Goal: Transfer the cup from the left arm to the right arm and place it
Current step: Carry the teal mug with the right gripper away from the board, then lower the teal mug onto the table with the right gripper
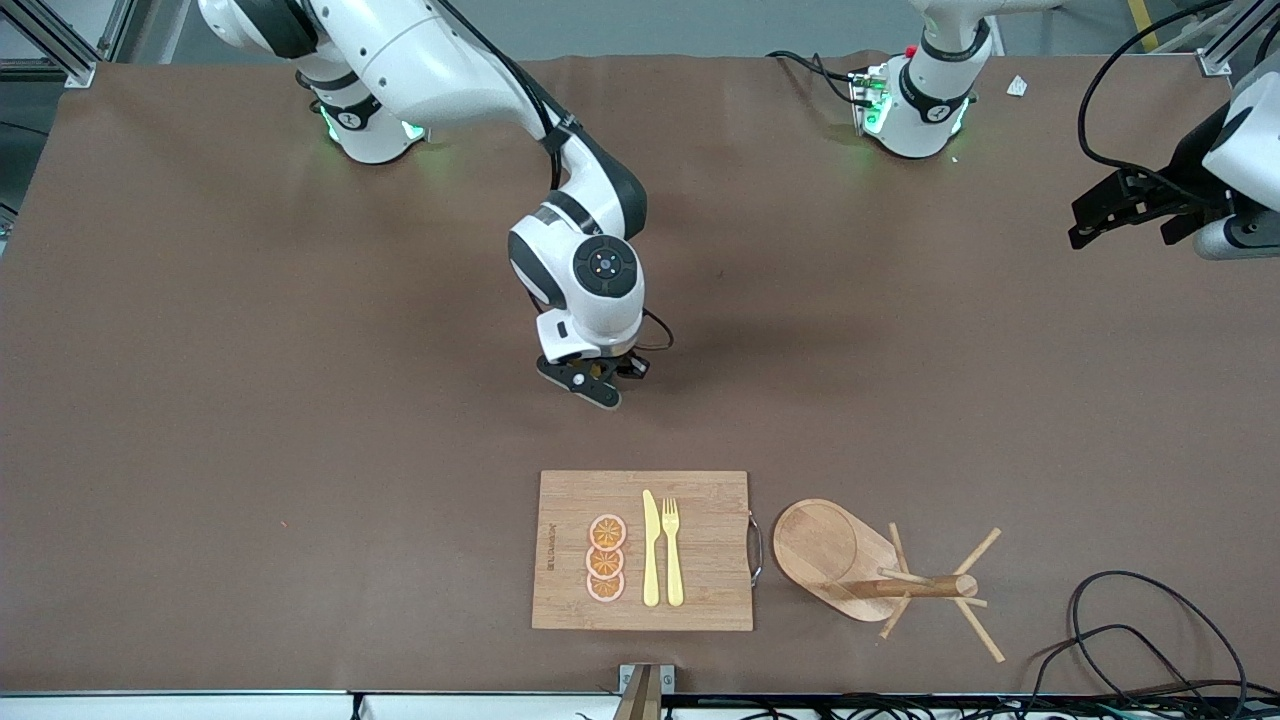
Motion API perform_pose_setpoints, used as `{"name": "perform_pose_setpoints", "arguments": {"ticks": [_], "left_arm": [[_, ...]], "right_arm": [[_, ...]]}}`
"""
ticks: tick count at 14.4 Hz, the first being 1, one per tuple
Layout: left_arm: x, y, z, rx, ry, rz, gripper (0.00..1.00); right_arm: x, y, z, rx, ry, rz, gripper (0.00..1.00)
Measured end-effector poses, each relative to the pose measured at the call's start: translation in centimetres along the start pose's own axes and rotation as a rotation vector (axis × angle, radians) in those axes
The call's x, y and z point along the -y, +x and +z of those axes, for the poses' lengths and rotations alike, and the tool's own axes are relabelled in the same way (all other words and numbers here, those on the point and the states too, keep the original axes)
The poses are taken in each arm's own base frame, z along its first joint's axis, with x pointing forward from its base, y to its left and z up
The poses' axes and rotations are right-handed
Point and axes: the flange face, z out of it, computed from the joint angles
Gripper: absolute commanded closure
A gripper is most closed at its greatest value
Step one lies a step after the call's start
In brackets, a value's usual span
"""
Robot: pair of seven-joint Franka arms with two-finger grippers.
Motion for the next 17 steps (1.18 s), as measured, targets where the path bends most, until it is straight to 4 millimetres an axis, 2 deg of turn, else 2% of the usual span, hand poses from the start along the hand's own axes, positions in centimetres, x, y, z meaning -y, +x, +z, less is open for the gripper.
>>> {"name": "perform_pose_setpoints", "arguments": {"ticks": [3,5,8,13,15,17], "left_arm": [[0.0,0.1,0.2,0.004,0.0,0.0,0.0],[-0.1,0.2,0.2,0.003,0.0,0.001,0.0],[-0.1,0.2,-0.2,-0.011,-0.002,0.003,0.0],[-0.3,0.3,-0.5,-0.024,0.006,0.007,0.0],[-0.5,0.2,-0.5,-0.026,0.007,0.011,0.0],[-0.7,0.2,-0.5,-0.027,0.008,0.015,0.0]], "right_arm": [[-2.7,1.9,-5.2,-0.004,-0.006,-0.148,1.0],[-6.3,3.7,-7.7,-0.004,-0.007,-0.233,1.0],[-13.6,6.0,-10.4,0.004,-0.014,-0.317,1.0],[-25.6,8.3,-14.8,-0.015,0.003,-0.395,1.0],[-30.3,9.8,-15.3,-0.016,0.004,-0.422,1.0],[-35.4,11.9,-14.3,-0.03,0.013,-0.468,1.0]]}}
